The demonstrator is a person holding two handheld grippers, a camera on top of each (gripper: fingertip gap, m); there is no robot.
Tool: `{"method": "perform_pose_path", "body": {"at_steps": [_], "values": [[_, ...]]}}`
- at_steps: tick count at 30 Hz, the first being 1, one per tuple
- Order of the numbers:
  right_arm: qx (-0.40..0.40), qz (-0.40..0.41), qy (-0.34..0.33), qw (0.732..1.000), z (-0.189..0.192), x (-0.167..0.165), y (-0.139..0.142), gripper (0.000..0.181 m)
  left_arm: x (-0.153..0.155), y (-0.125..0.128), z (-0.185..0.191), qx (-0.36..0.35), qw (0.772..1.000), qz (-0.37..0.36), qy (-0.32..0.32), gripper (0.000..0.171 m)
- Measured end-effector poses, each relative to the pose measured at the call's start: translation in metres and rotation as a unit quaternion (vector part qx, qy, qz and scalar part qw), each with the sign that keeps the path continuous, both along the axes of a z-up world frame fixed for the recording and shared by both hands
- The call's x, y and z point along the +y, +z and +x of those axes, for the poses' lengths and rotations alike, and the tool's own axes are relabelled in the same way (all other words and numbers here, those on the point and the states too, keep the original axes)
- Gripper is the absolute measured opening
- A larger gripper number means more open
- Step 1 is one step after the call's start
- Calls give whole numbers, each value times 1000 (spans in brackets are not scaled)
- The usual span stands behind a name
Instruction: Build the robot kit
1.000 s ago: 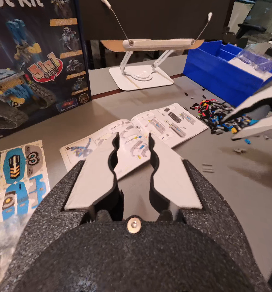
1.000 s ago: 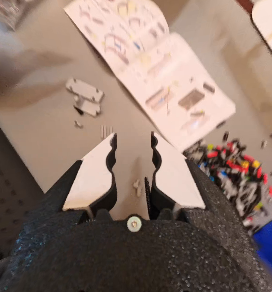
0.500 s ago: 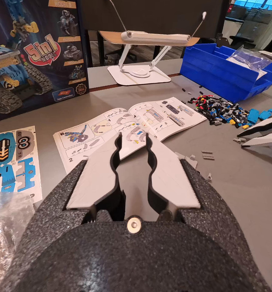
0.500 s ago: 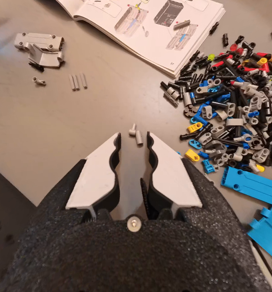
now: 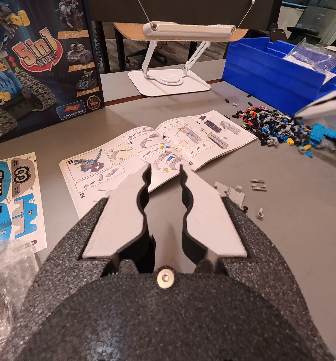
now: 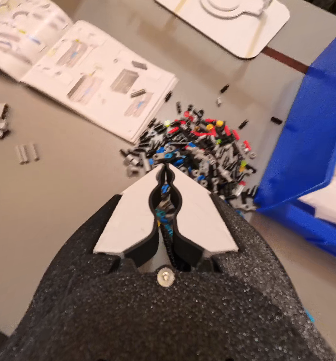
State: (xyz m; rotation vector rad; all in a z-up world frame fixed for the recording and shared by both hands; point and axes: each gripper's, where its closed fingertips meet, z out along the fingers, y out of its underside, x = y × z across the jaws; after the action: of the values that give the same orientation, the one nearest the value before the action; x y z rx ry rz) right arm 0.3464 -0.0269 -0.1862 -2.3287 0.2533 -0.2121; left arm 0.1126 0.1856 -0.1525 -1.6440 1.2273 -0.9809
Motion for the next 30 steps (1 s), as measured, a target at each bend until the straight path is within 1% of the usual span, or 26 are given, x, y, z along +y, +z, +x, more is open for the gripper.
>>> {"method": "perform_pose_path", "body": {"at_steps": [2, 4, 5, 6, 7, 9, 11, 14, 16, 17, 18, 19, 20, 22, 24, 25, 26, 28, 29, 30], "values": [[3, -11, -16, 1000, 24, 4, -1, 0, 2, -2, -1, 6, 1000, 1, 4, 28], [26, -15, -9, 1000, 24, 8, -6, 0, 4, -3, -2, 8, 1000, 2, 8, 28], [40, -5, 9, 999, 13, 13, -7, 0, 5, -3, -3, 8, 1000, 2, 10, 28], [54, 0, 35, 998, -3, 16, -10, 8, 7, -3, -4, 9, 1000, 1, 13, 28], [49, -16, 43, 998, -11, 15, -16, 14, 7, -4, -4, 8, 1000, -1, 14, 28], [19, -30, 49, 998, -24, 14, -23, 16, 6, -4, -3, 8, 1000, -5, 11, 28], [49, -6, 63, 997, -50, 24, -18, 19, 5, -4, -2, 11, 1000, -1, 10, 28], [72, 40, 82, 993, -81, 58, 10, 24, 12, -8, -5, 24, 999, 12, 31, 27], [89, 74, 99, 988, -98, 96, 40, 38, 21, -14, -9, 45, 997, 11, 58, 27], [95, 91, 111, 985, -106, 116, 55, 42, 24, -18, -10, 55, 996, 3, 67, 27], [96, 101, 119, 983, -111, 135, 66, 42, 27, -22, -11, 63, 995, -9, 74, 27], [92, 107, 125, 982, -115, 152, 70, 43, 29, -25, -12, 72, 994, -27, 83, 28], [85, 110, 134, 981, -117, 167, 68, 46, 31, -26, -13, 81, 991, -48, 94, 28], [81, 108, 108, 985, -110, 190, 51, 44, 35, -21, -11, 94, 986, -89, 106, 28], [110, 131, 82, 982, -108, 209, 36, 40, 43, -13, -1, 104, 979, -133, 111, 28], [125, 149, 73, 978, -109, 215, 32, 40, 50, -8, 6, 104, 977, -144, 115, 28], [138, 158, 75, 975, -113, 217, 27, 40, 57, -3, 15, 98, 977, -144, 120, 29], [143, 151, 78, 975, -117, 206, 19, 40, 62, -4, 34, 94, 983, -122, 102, 29], [149, 158, 80, 973, -119, 197, 24, 40, 65, -8, 39, 97, 986, -99, 97, 29], [146, 182, 85, 969, -118, 191, 36, 37, 70, -11, 43, 93, 988, -78, 97, 30]]}}
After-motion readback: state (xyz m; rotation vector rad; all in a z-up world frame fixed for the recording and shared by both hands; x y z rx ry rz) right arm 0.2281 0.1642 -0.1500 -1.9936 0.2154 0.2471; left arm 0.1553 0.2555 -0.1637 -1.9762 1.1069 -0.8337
